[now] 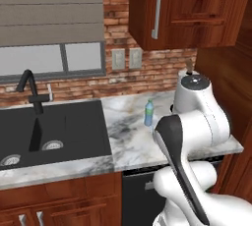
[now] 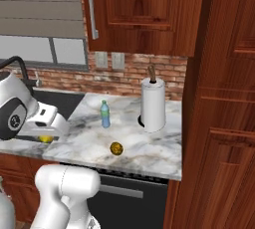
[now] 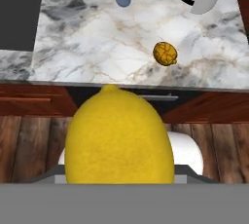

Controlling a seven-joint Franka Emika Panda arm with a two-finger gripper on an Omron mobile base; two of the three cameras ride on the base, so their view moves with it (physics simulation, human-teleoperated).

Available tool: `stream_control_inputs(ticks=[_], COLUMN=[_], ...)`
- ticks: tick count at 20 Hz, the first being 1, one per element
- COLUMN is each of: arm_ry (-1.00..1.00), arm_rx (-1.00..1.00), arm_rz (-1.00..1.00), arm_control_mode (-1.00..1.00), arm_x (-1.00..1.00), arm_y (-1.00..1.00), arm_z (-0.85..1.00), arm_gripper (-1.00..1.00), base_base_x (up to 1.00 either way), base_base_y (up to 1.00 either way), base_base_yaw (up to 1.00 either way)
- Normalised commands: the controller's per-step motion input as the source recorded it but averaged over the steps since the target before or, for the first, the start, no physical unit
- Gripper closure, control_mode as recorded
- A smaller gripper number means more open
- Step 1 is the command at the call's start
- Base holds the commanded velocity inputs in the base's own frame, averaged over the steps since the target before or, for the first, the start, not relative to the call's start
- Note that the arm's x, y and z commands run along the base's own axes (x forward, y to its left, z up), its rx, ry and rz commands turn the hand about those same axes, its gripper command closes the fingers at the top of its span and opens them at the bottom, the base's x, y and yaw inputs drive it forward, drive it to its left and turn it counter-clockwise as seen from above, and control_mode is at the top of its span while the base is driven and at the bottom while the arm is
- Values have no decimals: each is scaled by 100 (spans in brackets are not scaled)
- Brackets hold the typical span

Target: Place the lemons inside the fridge drawer. Close the drawer after placing the vegetables.

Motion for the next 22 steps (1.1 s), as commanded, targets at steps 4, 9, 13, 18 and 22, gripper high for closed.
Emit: stream_control_inputs(ticks=[4, 9, 13, 18, 22], arm_ry=[0, 0, 0, 0, 0], arm_rx=[0, 0, 0, 0, 0], arm_rz=[0, 0, 0, 0, 0], arm_control_mode=[100, 100, 100, 100, 100], arm_x=[0, 0, 0, 0, 0], arm_y=[0, 0, 0, 0, 0], arm_z=[0, 0, 0, 0, 0], arm_gripper=[100, 100, 100, 100, 100], base_base_x=[-100, -100, -85, -67, -51], base_base_y=[-1, 1, 9, 7, 0], base_base_yaw=[0, 0, -3, -7, -7])
